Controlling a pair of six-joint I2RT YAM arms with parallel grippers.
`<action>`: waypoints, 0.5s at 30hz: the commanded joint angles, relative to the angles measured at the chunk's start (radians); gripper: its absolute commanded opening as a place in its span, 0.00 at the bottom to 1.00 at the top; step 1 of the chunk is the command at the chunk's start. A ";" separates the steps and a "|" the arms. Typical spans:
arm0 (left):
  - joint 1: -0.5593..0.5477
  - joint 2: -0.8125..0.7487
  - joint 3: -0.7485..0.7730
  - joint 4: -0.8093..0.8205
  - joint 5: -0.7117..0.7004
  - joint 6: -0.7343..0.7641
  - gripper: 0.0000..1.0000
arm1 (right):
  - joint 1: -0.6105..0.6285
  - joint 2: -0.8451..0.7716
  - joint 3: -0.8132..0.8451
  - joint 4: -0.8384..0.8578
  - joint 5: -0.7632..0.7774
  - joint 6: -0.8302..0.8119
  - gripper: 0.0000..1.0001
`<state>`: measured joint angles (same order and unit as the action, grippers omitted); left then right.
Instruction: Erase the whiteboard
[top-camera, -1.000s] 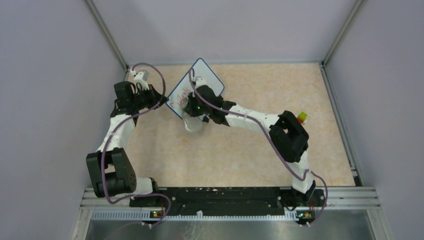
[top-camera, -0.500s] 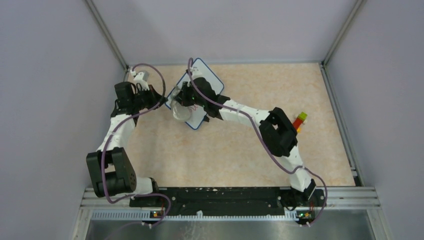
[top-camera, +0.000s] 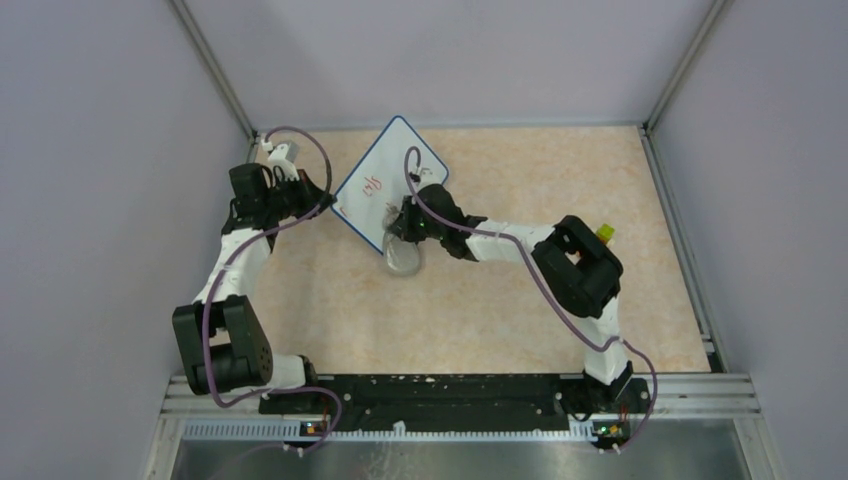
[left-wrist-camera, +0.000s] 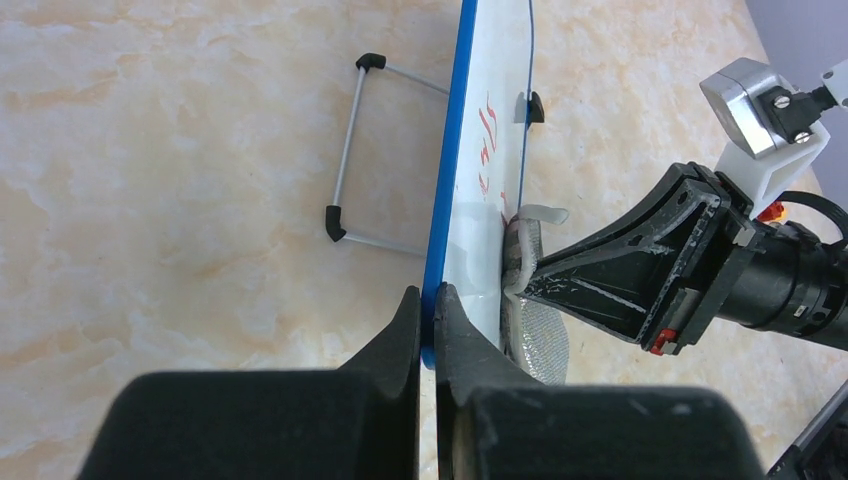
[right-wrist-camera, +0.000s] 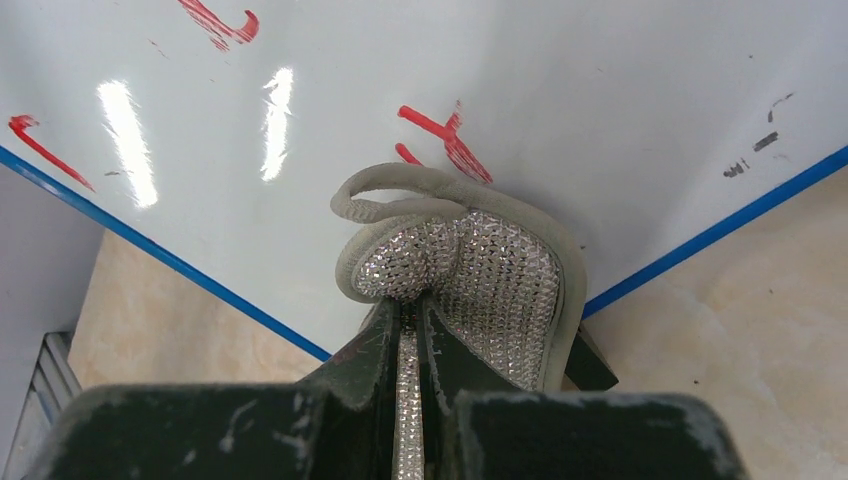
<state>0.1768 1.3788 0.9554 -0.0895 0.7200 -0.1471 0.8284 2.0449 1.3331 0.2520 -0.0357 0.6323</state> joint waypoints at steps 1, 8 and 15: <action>-0.010 -0.014 0.004 -0.024 -0.002 0.011 0.00 | 0.000 -0.046 0.008 -0.163 0.033 -0.050 0.00; -0.013 -0.011 0.005 -0.025 -0.002 0.011 0.00 | 0.003 -0.063 0.210 -0.162 0.028 -0.071 0.00; -0.016 -0.010 0.006 -0.028 -0.010 0.017 0.00 | 0.003 0.082 0.462 -0.154 0.010 -0.057 0.00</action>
<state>0.1749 1.3781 0.9554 -0.0879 0.7250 -0.1471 0.8288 2.0575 1.6783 0.0563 -0.0235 0.5781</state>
